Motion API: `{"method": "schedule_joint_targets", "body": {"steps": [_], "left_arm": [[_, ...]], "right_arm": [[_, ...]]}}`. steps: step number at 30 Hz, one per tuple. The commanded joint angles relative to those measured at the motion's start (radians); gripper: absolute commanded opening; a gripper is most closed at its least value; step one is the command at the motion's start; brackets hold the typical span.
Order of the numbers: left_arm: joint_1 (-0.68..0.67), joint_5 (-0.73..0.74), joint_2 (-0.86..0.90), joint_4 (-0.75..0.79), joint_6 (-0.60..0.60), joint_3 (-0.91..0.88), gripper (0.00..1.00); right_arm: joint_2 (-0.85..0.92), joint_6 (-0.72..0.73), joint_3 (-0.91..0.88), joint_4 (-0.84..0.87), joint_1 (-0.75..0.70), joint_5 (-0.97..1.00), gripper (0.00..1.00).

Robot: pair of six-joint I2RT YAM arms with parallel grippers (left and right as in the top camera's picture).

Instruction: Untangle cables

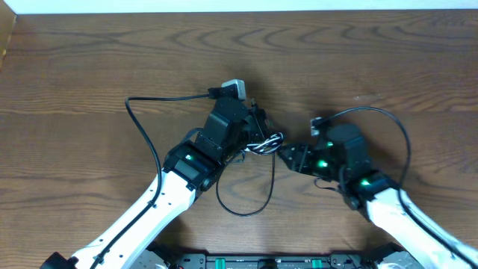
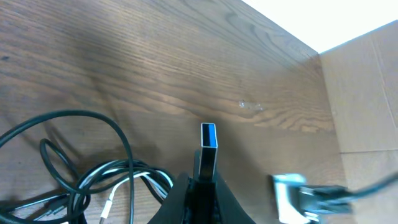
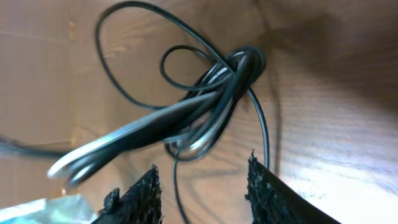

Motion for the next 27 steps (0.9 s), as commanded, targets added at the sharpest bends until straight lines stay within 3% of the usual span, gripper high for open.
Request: {"method": "schedule_joint_targets", "body": {"steps": [1,5,6,8,11,19,23,27], "left_arm": [[0.000,0.054,-0.003,0.009,-0.026,0.008,0.08],[0.000,0.128,-0.003,0.009,-0.025,0.008,0.08],[0.000,0.143,-0.003,0.009,-0.025,0.008,0.08],[0.000,0.166,-0.003,0.008,-0.025,0.008,0.08],[0.000,0.177,-0.003,0.005,-0.025,0.008,0.08],[0.000,0.176,-0.003,-0.002,-0.005,0.008,0.09],[0.000,0.175,-0.003,-0.002,0.035,0.008,0.16],[0.000,0.174,-0.003,-0.002,0.079,0.008,0.16]], "right_arm": [[0.111,0.037,0.013,0.153,0.051,0.080,0.42],[0.208,0.037,0.013,0.346,0.072,0.138,0.34],[0.227,0.037,0.013,0.372,0.074,0.154,0.30],[0.263,0.017,0.013,0.415,0.078,0.195,0.11],[0.275,-0.037,0.013,0.426,0.080,0.232,0.01],[0.225,-0.082,0.013,0.436,0.071,0.239,0.01],[0.109,-0.161,0.013,0.399,0.071,0.212,0.01],[-0.056,-0.201,0.013,0.258,0.059,0.212,0.01]]}}
